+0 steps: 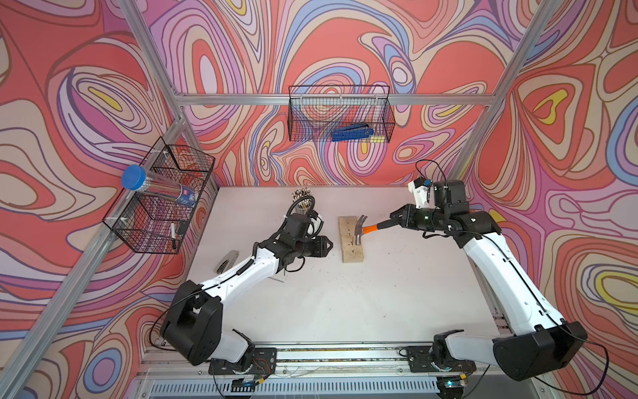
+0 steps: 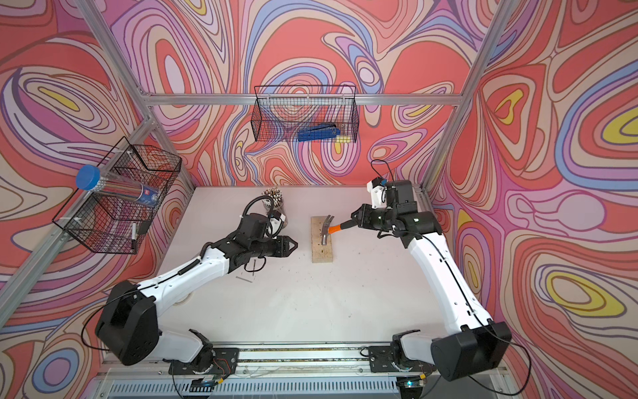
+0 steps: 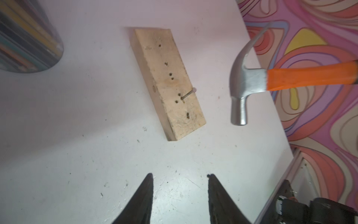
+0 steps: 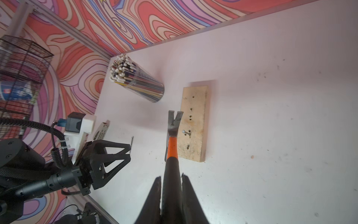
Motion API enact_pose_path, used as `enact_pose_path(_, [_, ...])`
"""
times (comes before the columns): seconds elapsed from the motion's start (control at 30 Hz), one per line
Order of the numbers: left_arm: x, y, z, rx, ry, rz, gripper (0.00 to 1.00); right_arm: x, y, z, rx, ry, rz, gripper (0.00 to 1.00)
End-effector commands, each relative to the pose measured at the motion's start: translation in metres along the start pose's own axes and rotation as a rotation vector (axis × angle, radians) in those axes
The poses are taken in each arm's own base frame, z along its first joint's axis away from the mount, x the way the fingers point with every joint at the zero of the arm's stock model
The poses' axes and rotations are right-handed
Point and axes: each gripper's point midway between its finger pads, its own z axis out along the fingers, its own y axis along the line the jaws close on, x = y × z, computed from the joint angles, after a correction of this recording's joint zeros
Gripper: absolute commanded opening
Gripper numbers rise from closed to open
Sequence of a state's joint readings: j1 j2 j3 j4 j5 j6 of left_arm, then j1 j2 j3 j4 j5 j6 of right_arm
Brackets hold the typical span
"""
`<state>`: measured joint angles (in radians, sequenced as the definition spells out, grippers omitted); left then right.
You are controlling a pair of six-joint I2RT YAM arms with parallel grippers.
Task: Use a claw hammer to pull out a nail
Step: Adjust the hammer, then adjust the mounting plate at the center of the board.
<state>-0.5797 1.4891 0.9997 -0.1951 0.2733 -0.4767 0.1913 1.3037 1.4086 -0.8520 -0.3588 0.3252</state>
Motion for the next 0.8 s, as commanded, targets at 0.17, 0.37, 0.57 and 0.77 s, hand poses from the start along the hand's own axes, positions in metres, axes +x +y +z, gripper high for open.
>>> enact_pose_path(0.17, [0.011,0.018,0.058,-0.151,0.062,0.026,0.41,-0.001,-0.018,-0.005,0.116,0.013,-0.041,0.00])
enact_pose_path(0.37, [0.019,0.021,0.090,-0.161,0.108,0.008,0.39,0.002,-0.016,-0.005,0.105,0.017,-0.048,0.00])
enact_pose_path(0.57, [0.030,0.012,0.110,-0.128,0.149,0.006,0.39,0.007,-0.019,0.003,0.104,0.051,-0.047,0.00])
enact_pose_path(0.77, [0.032,-0.004,0.117,-0.092,0.161,0.029,0.39,0.012,-0.020,0.009,0.095,0.086,-0.044,0.00])
